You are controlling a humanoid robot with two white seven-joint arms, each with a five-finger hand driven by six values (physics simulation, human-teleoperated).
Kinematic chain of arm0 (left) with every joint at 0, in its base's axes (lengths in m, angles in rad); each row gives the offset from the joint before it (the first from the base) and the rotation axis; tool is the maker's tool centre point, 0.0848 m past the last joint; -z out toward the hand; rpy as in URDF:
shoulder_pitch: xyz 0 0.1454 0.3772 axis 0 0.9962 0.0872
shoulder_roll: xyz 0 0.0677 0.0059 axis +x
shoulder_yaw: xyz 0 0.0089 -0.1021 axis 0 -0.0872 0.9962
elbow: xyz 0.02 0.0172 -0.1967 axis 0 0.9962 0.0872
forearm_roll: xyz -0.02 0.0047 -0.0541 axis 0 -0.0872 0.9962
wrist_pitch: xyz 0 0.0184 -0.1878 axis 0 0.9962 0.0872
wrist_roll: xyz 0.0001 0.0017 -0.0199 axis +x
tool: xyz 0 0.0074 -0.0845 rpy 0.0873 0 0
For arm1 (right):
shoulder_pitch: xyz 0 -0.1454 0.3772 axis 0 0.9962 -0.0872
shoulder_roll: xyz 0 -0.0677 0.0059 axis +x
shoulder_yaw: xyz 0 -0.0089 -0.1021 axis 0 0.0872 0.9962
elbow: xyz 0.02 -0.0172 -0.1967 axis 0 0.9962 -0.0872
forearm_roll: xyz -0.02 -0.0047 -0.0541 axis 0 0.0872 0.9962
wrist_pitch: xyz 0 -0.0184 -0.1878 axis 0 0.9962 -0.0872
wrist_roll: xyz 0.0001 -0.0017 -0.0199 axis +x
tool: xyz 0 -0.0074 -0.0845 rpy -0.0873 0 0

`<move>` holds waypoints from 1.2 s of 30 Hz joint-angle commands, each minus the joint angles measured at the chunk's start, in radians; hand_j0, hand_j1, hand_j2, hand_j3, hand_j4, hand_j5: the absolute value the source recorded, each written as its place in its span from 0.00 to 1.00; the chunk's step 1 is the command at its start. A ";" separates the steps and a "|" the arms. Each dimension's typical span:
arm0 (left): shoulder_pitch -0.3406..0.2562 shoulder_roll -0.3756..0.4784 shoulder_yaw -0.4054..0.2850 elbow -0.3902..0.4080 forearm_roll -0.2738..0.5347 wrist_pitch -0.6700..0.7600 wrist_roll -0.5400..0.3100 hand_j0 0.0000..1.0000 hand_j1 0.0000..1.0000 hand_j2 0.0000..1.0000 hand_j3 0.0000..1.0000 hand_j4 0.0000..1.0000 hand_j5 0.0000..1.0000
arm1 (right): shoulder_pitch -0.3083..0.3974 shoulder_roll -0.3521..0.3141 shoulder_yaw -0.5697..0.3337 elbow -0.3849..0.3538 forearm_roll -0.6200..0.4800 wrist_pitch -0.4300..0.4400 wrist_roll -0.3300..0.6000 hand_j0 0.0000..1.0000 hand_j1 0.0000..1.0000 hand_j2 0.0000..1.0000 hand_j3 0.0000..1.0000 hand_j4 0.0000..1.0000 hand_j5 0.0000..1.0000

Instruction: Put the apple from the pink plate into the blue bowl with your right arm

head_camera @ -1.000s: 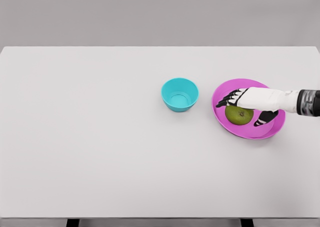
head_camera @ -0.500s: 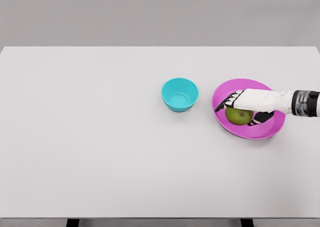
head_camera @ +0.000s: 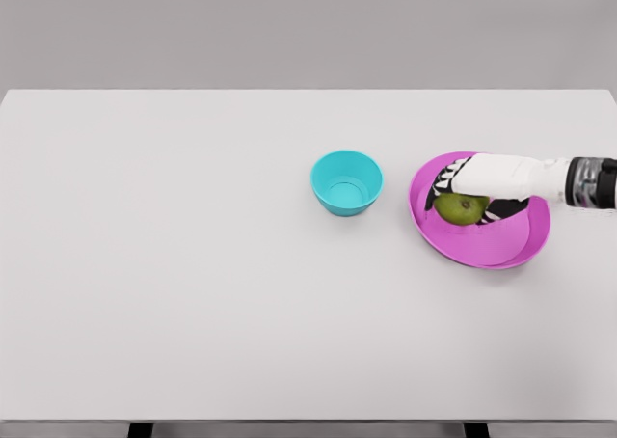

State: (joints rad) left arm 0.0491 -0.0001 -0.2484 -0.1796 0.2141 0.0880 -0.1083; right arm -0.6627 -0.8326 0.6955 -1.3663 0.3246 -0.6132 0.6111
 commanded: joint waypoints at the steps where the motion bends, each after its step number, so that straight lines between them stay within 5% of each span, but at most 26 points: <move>1: 0.000 0.000 0.000 0.000 0.001 -0.001 -0.001 1.00 1.00 1.00 1.00 1.00 1.00 | -0.002 0.000 -0.002 0.001 -0.006 0.002 0.000 0.66 0.66 0.66 0.66 0.66 0.66; 7: 0.000 0.000 0.000 0.000 -0.001 -0.001 -0.001 1.00 1.00 1.00 1.00 1.00 1.00 | -0.041 0.013 -0.002 0.007 -0.006 0.002 0.000 0.64 0.64 0.64 0.64 0.64 0.64; 28: 0.000 0.000 0.000 0.000 0.001 -0.001 -0.001 1.00 1.00 1.00 1.00 1.00 1.00 | -0.167 0.271 0.002 0.113 0.073 0.002 0.000 0.64 0.64 0.64 0.64 0.64 0.64; 36: 0.000 0.000 0.000 0.000 0.001 -0.001 -0.001 1.00 1.00 1.00 1.00 1.00 1.00 | -0.209 0.368 0.052 0.220 0.113 0.002 0.000 0.64 0.64 0.64 0.64 0.64 0.64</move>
State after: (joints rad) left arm 0.0491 0.0000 -0.2483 -0.1798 0.2141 0.0878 -0.1086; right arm -0.8728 -0.4883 0.7347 -1.1705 0.4320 -0.6137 0.6111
